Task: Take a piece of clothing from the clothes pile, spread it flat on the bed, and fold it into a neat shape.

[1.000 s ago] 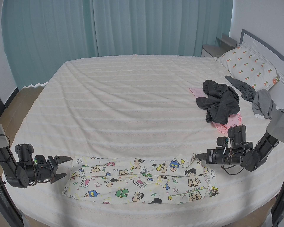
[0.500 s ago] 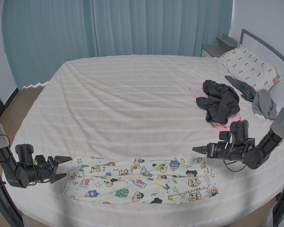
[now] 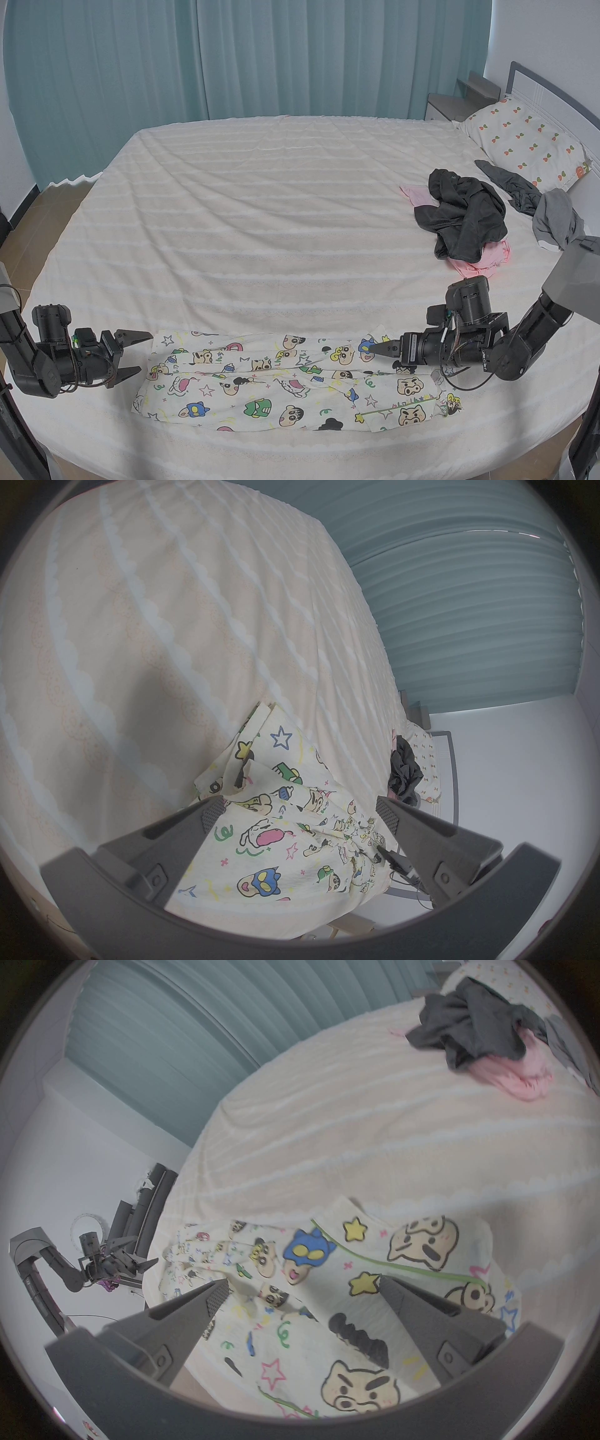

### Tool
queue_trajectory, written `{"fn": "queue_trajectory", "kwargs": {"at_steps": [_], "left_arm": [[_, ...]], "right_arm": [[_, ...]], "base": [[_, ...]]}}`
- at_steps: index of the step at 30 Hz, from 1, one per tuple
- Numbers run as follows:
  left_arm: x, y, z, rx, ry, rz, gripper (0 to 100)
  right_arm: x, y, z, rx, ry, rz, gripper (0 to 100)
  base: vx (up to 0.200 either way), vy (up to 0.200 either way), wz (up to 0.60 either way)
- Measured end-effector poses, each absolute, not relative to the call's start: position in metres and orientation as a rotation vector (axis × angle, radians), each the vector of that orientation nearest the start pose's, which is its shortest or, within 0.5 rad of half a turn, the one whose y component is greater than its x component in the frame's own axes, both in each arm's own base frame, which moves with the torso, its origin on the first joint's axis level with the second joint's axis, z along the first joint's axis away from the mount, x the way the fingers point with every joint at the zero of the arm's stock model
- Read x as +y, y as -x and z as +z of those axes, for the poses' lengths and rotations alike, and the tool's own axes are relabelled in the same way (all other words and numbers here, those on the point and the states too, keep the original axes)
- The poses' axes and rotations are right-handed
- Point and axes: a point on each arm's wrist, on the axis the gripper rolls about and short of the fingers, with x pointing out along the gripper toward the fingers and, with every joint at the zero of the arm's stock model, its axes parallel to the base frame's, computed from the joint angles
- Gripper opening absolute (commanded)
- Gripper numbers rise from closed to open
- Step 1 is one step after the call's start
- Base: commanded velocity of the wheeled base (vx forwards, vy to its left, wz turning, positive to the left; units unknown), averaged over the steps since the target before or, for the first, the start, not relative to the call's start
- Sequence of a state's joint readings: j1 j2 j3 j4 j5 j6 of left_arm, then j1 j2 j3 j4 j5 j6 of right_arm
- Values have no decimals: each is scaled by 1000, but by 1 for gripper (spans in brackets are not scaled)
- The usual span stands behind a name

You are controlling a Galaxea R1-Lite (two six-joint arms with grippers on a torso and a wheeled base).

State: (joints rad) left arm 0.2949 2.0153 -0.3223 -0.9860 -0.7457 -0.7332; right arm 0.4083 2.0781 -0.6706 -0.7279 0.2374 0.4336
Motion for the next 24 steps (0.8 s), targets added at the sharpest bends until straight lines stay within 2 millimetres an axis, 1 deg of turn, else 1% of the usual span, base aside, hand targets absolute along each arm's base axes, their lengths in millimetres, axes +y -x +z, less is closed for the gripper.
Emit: {"fn": "queue_trajectory", "kwargs": {"at_steps": [3,7,13,15,18,24], "left_arm": [[60,-249,25,765,1051,-189,100],[60,-249,25,765,1051,-188,100],[60,-249,25,765,1051,-189,100],[60,-249,26,765,1051,-189,100],[60,-249,26,765,1051,-190,100],[60,-249,26,764,1051,-189,100]], "right_arm": [[131,-299,25,853,-349,433,100],[124,-292,12,906,-343,407,100],[118,-282,6,947,-334,392,100],[118,-280,8,934,-335,395,100],[118,-280,19,887,-341,410,100],[122,-289,49,787,-345,442,100]], "base": [[0,0,0],[0,0,0],[0,0,0],[0,0,0],[0,0,0],[0,0,0]]}}
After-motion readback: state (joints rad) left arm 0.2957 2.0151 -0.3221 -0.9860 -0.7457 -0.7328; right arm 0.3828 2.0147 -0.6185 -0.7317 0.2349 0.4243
